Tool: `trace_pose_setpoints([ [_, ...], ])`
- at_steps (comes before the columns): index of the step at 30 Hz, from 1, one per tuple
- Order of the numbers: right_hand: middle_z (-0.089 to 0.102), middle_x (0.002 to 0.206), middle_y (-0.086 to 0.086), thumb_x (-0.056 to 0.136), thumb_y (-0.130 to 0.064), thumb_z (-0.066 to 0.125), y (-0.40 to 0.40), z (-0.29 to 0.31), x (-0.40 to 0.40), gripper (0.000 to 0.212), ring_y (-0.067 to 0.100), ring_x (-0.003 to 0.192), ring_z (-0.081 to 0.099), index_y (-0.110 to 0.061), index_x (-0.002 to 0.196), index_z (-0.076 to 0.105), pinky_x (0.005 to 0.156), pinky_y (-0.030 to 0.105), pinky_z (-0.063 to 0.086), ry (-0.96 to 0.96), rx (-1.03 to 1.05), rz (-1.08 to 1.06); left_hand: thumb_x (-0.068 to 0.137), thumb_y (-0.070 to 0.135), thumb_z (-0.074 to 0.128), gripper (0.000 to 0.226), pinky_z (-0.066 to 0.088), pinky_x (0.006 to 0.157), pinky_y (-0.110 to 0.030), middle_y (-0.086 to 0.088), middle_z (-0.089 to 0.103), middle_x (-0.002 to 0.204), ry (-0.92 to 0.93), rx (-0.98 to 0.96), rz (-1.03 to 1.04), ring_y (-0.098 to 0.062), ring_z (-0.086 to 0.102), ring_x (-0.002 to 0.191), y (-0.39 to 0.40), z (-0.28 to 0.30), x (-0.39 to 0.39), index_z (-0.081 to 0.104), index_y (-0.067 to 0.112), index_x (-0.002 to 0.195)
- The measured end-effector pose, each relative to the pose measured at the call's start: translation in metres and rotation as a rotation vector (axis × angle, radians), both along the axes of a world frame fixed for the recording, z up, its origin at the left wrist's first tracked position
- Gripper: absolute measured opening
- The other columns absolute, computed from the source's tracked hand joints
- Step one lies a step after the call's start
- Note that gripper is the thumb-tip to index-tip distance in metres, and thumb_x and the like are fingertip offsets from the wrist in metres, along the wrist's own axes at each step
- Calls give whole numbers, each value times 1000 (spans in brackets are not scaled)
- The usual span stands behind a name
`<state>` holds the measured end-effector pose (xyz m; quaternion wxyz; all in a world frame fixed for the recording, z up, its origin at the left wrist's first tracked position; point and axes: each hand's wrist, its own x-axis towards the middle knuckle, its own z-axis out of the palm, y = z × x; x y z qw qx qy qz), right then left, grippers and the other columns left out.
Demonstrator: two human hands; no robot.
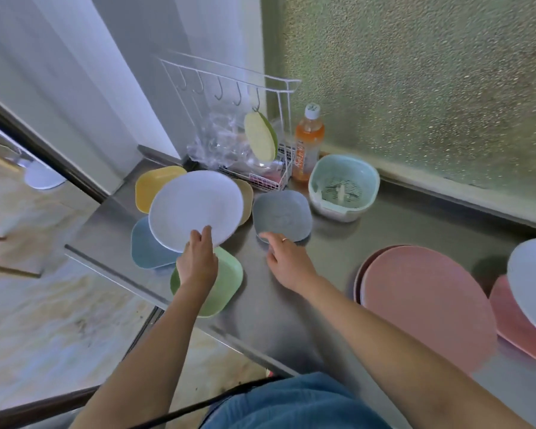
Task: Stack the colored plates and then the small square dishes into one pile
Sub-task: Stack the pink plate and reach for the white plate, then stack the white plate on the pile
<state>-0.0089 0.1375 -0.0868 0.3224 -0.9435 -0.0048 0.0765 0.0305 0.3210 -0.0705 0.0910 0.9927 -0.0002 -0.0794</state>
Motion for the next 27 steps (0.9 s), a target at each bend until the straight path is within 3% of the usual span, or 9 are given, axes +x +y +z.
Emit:
trace_pose_setpoints([
  [4,57,120,12,94,-17,41,29,-2,27,48,28,108,56,-34,138,33,84,42,49,127,109,39,84,3,57,44,42,60,-40,-14,44,114,-20,119,-24,-35,53,97,18,-4,20,44,15,124],
  [7,53,131,10,96,-21,41,42,-3,42,46,26,114,54,-36,140,34,91,43,47,191,132,126,67,6,75,39,49,74,-40,-9,59,110,-118,321,-262,-32,57,94,26,-12,25,67,19,103],
  [9,51,137,5,97,-26,41,49,-5,49,43,25,120,52,-33,139,38,98,43,44,214,189,95,56,2,81,45,51,83,-46,-7,68,110,-176,330,-320,-33,64,92,29,-20,26,71,16,97],
  [12,53,135,4,99,-28,40,64,5,55,35,21,119,53,-24,133,47,100,37,44,271,517,-161,60,-6,77,48,44,97,-55,-6,70,115,-269,215,-355,-32,65,104,35,-24,23,70,12,104],
  [15,47,121,6,98,-20,44,79,21,63,39,22,101,58,-28,135,40,79,35,54,356,999,-557,75,-3,60,38,32,109,-50,-2,68,120,-428,132,-421,-29,62,114,34,-21,20,69,13,108],
  [17,41,122,2,95,-3,40,85,29,67,52,23,104,55,-32,138,35,71,35,58,319,1132,-657,81,6,45,36,26,110,-47,1,69,118,-456,104,-436,-26,60,116,28,-16,17,69,15,107],
  [20,35,142,1,89,12,30,81,38,66,71,29,123,45,-38,140,30,80,50,56,288,1165,-732,84,20,41,37,17,113,-48,2,65,124,-400,29,-458,-23,53,126,21,-9,9,69,19,109],
  [23,29,147,-5,89,8,32,59,44,55,75,26,129,36,-44,142,23,82,56,53,212,1026,-700,78,35,38,54,-1,118,-47,2,44,145,-343,-184,-404,-19,32,140,19,1,6,58,23,127],
  [27,34,143,-10,89,-3,41,10,38,35,70,22,123,45,-44,143,24,84,56,53,79,793,-677,85,39,36,63,-1,117,-42,6,14,157,-244,-440,45,-17,14,146,8,20,17,29,24,146],
])
